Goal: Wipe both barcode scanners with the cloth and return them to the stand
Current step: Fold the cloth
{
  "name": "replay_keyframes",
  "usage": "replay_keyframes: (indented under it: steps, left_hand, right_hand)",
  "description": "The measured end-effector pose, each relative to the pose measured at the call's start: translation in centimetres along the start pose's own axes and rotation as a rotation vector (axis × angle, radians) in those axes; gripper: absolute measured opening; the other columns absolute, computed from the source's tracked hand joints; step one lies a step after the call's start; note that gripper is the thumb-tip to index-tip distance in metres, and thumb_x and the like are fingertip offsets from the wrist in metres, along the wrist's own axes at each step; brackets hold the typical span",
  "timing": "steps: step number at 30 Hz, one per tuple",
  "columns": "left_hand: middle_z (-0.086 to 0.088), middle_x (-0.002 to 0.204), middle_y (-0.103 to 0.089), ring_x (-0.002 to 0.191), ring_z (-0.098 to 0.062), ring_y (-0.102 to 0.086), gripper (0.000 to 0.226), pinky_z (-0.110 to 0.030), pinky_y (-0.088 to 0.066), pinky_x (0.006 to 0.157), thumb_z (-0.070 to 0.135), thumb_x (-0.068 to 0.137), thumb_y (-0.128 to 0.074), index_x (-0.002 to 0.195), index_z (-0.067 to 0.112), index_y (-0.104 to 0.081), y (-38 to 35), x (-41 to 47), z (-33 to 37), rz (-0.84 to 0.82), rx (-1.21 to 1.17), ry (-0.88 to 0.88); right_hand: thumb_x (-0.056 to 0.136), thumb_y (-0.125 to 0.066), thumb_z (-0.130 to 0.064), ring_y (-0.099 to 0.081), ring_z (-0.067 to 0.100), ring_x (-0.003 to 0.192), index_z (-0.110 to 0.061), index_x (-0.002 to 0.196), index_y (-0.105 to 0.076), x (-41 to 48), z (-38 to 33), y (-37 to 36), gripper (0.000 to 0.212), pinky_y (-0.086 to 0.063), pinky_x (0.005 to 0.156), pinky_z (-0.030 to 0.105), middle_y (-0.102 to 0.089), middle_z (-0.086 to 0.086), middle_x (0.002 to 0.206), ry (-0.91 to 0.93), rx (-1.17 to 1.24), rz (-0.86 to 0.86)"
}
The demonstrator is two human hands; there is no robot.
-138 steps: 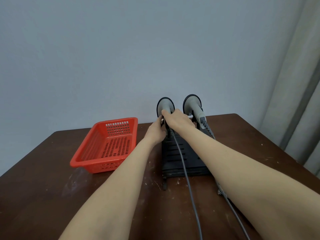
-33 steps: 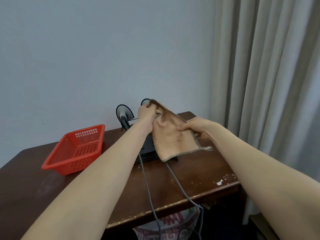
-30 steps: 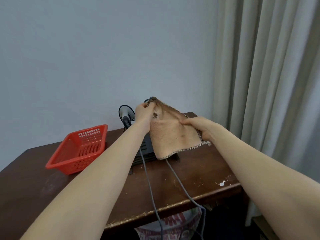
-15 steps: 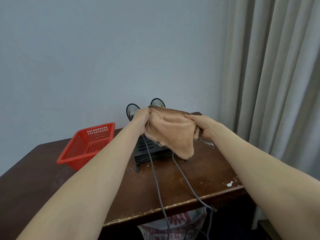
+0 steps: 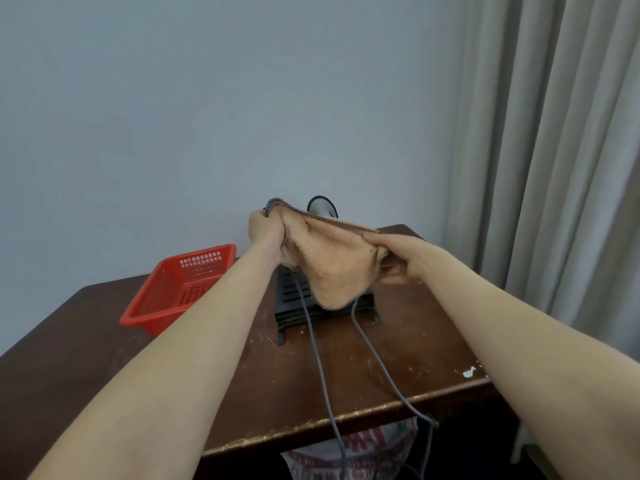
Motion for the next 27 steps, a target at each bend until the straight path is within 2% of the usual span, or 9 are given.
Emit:
replay_keyframes:
  steps: [3, 5, 8, 11, 13, 15, 20, 24, 27]
  left_hand:
    - [-0.001, 0.058, -0.041, 0.052, -0.015, -0.037, 0.026, -0.021, -0.027, 0.046, 0.004, 0.089, -0.046, 0.065, 0.013, -0.045, 0.5, 0.2, 0.0, -0.02, -0.083, 0.014]
    - [-0.001, 0.055, -0.036, 0.046, -0.013, -0.029, 0.027, -0.018, -0.021, 0.041, 0.005, 0.088, -0.05, 0.063, 0.013, -0.043, 0.8, 0.1, 0.0, -0.029, -0.162, 0.054]
    - [-0.002, 0.056, -0.04, 0.045, -0.013, -0.031, 0.017, -0.02, -0.025, 0.044, 0.005, 0.079, -0.058, 0.066, 0.011, -0.051, 1.1, 0.0, 0.0, -0.092, -0.177, 0.086]
    - [-0.009, 0.064, -0.052, 0.049, -0.015, -0.044, 0.017, -0.023, -0.037, 0.047, -0.008, 0.078, -0.055, 0.074, 0.007, -0.063, 1.6, 0.0, -0.1, -0.167, -0.173, 0.057]
    - [-0.01, 0.083, -0.065, 0.072, -0.018, -0.06, 0.029, -0.028, -0.05, 0.07, -0.011, 0.08, -0.052, 0.08, 0.012, -0.07, 2.3, 0.5, -0.5, -0.153, -0.18, 0.058]
    - [-0.008, 0.09, -0.067, 0.086, -0.02, -0.062, 0.032, -0.032, -0.05, 0.085, -0.01, 0.082, -0.053, 0.08, 0.017, -0.07, 3.0, 1.0, -0.8, -0.149, -0.172, 0.071]
    - [-0.012, 0.088, -0.068, 0.079, -0.024, -0.066, 0.018, -0.033, -0.054, 0.076, 0.004, 0.078, -0.063, 0.095, 0.005, -0.067, 4.2, 1.1, -1.3, -0.26, -0.307, 0.194]
    - [-0.011, 0.084, -0.061, 0.075, -0.02, -0.06, 0.03, -0.027, -0.05, 0.066, -0.016, 0.079, -0.05, 0.089, 0.011, -0.061, 4.7, 1.2, -1.3, -0.236, -0.246, 0.08]
    - [-0.014, 0.101, -0.061, 0.09, -0.024, -0.061, 0.049, -0.027, -0.051, 0.072, -0.021, 0.076, -0.05, 0.116, 0.008, -0.058, 4.8, 1.2, -1.8, -0.222, -0.202, 0.085]
  right_hand:
    - [0.086, -0.065, -0.035, -0.07, 0.026, 0.082, -0.01, 0.093, -0.066, -0.1, -0.7, -0.4, 0.026, -0.058, 0.073, 0.041, -0.069, 0.009, 0.099, 0.048, 0.544, -0.324]
    - [0.086, -0.062, -0.025, -0.07, 0.024, 0.081, -0.006, 0.097, -0.066, -0.6, -1.0, -1.2, 0.022, -0.059, 0.074, 0.038, -0.07, 0.01, 0.094, 0.136, 0.617, -0.464]
    - [0.08, -0.063, 0.001, -0.068, 0.021, 0.079, 0.001, 0.103, -0.063, 0.6, -0.5, -2.4, 0.023, -0.058, 0.074, 0.031, -0.067, 0.012, 0.093, 0.174, 0.351, -0.295]
    - [0.08, -0.062, 0.008, -0.067, 0.025, 0.085, 0.002, 0.098, -0.068, 1.8, -0.5, -2.6, 0.02, -0.057, 0.079, 0.035, -0.068, 0.017, 0.1, 0.202, 0.252, -0.091]
    - [0.081, -0.06, 0.009, -0.066, 0.026, 0.084, 0.001, 0.094, -0.067, 2.0, -0.8, -2.2, 0.016, -0.056, 0.079, 0.037, -0.068, 0.017, 0.098, 0.261, 0.183, 0.055]
    - [0.085, -0.057, 0.01, -0.065, 0.022, 0.079, -0.001, 0.095, -0.066, 2.0, -1.0, -2.0, 0.017, -0.056, 0.073, 0.032, -0.067, 0.012, 0.091, 0.311, 0.122, 0.112]
    - [0.088, -0.049, 0.012, -0.066, 0.019, 0.083, -0.01, 0.097, -0.068, 1.9, -1.7, -2.4, 0.031, -0.057, 0.07, 0.027, -0.068, 0.009, 0.096, 0.408, 0.16, 0.085]
    - [0.088, -0.037, 0.018, -0.06, 0.017, 0.074, -0.013, 0.078, -0.063, 1.5, -2.1, -2.4, 0.041, -0.051, 0.051, 0.018, -0.062, 0.005, 0.08, 0.444, 0.178, 0.129]
    - [0.089, -0.031, 0.015, -0.06, 0.025, 0.09, -0.007, 0.087, -0.065, 2.0, -1.8, -2.5, 0.041, -0.053, 0.07, 0.028, -0.062, 0.009, 0.087, 0.441, 0.105, 0.212]
Point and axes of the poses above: each hand's wrist, its own x-axis towards the middle knuckle, its own y-axis out of the back of the hand, z = x × y, the point moved 2 cm from there along x, towards the middle knuckle
